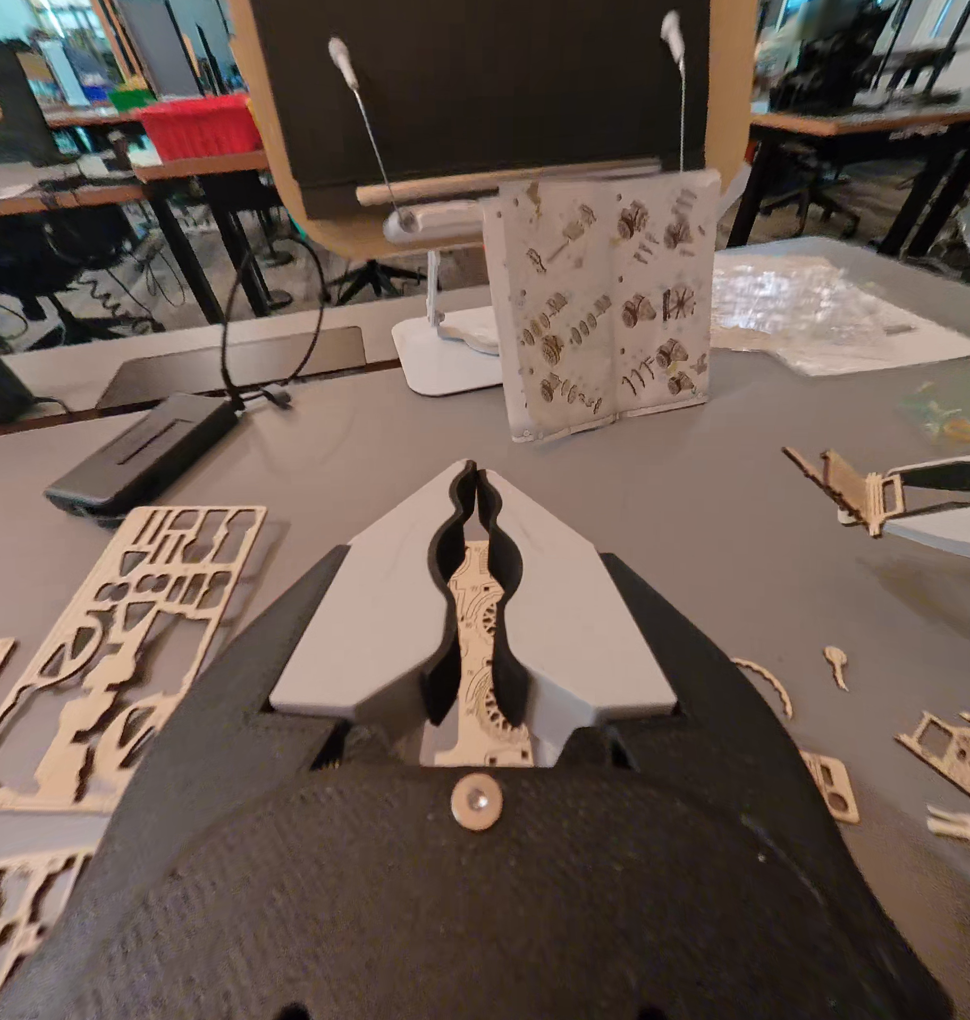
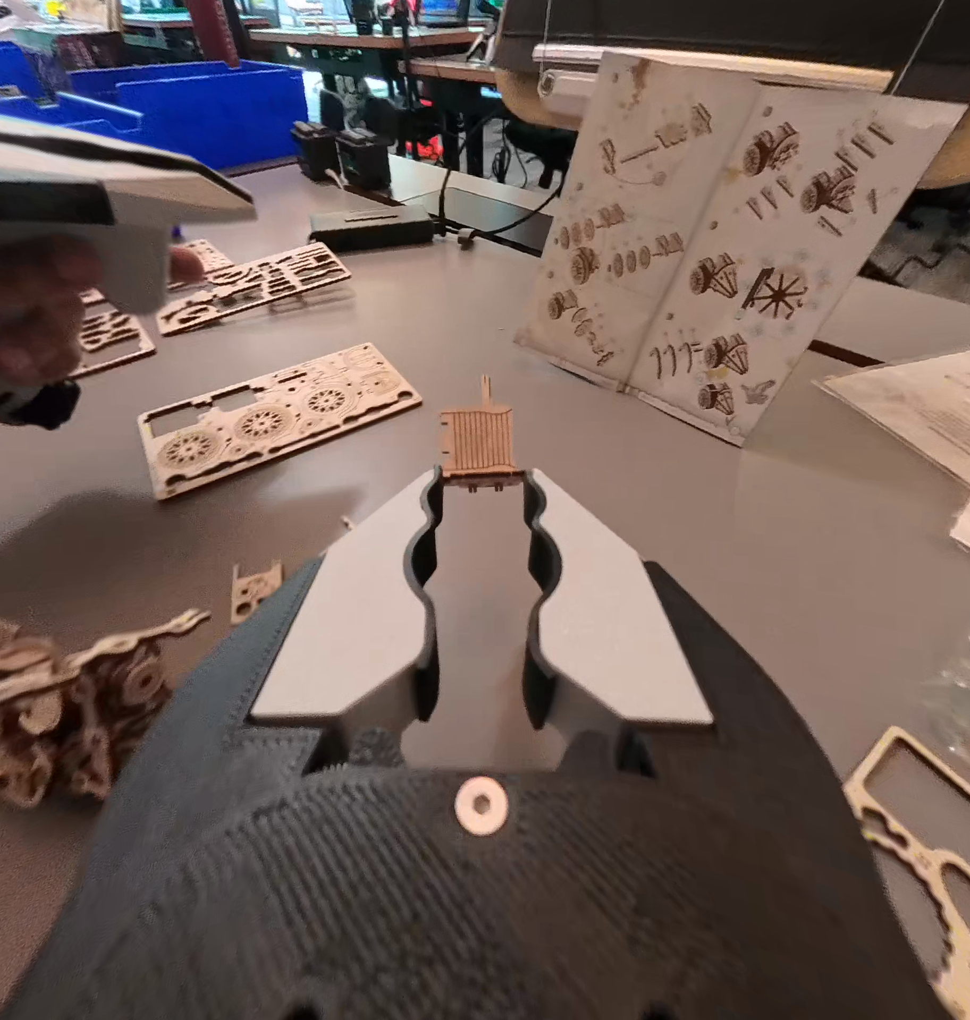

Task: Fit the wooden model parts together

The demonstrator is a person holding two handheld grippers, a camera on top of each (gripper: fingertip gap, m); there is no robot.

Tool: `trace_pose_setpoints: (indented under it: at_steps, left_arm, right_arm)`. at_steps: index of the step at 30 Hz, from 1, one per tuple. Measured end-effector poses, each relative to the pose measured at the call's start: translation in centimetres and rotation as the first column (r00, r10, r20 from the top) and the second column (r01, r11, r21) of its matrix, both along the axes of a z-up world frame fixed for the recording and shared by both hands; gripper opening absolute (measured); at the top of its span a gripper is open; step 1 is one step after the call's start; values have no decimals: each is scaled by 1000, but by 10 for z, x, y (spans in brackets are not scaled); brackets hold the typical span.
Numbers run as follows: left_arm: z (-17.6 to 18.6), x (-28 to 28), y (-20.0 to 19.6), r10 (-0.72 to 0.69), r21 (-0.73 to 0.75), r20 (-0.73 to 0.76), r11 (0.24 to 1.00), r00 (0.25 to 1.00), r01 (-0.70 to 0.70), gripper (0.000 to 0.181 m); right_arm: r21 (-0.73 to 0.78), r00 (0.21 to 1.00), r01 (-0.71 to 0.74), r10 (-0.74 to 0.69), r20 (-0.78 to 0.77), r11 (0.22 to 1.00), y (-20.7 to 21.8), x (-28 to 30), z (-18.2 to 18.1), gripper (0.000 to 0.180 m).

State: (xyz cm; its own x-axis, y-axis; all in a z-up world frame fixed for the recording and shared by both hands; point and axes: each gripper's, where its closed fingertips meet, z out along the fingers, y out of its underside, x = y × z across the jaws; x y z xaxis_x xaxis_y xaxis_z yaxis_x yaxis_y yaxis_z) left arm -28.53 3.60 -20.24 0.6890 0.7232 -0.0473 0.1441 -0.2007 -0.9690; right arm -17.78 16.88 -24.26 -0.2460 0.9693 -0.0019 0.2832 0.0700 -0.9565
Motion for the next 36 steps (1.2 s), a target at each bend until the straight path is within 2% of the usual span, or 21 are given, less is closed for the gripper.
trace_pose_setpoints:
  at_steps: [5, 11, 16, 21, 27, 36]
  left_arm:
    - [-30, 0, 34, -73, -75, 90, 994, 993, 79, 0]
    - [-41, 21, 31, -170, -53, 69, 983, 983, 174, 0]
    - [-55, 23, 37, -208, -31, 173, 976, 963, 217, 1]
    - [-60, 21, 37, -202, -37, 207, 976, 957, 214, 5]
    - [-72, 14, 36, -161, -65, 282, 980, 946, 186, 0]
    - [-68, 9, 31, -124, -50, 268, 988, 955, 143, 0]
  right_arm:
    - [42, 999, 11, -12, 37, 999, 3, -19, -4, 29]
    - [75, 997, -61, 58, 48, 995, 4, -3, -12, 29]
    - [54, 992, -92, 86, 97, 994, 2, -5, -19, 29]
    - [98, 989, -109, 98, 114, 989, -3, -5, -24, 29]
    - [102, 991, -104, 94, 93, 989, -3, -4, -21, 29]
    - [95, 989, -108, 97, 109, 990, -6, -2, -23, 29]
